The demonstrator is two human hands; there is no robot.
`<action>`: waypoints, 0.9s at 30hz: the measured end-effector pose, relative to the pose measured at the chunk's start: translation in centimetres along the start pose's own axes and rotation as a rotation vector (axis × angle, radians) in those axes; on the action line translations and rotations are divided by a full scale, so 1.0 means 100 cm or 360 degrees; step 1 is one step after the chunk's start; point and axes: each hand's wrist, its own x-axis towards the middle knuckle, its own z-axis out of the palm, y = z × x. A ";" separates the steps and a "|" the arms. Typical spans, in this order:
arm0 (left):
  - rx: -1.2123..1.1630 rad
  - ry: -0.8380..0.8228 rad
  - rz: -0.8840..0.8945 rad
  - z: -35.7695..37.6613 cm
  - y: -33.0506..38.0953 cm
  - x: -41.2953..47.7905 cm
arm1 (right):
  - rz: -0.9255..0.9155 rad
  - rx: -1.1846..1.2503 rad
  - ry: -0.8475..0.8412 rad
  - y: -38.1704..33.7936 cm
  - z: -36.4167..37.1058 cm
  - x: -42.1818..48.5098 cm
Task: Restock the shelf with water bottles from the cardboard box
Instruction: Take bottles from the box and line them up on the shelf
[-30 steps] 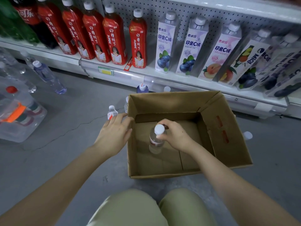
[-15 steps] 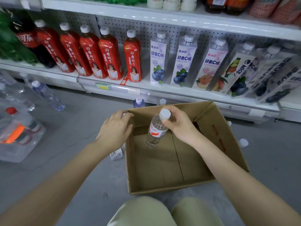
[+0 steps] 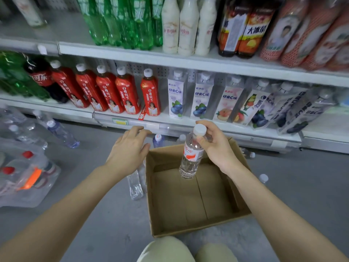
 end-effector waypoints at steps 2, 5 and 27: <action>-0.0021 0.0026 0.0019 -0.044 0.008 0.006 | -0.0011 0.0033 0.0016 -0.041 -0.012 0.001; -0.0041 0.0085 0.0066 -0.117 0.020 0.017 | -0.0041 0.0032 0.0033 -0.112 -0.032 0.004; 0.0016 0.0432 0.0400 -0.674 0.150 0.131 | -0.0537 0.0024 0.0381 -0.688 -0.196 0.046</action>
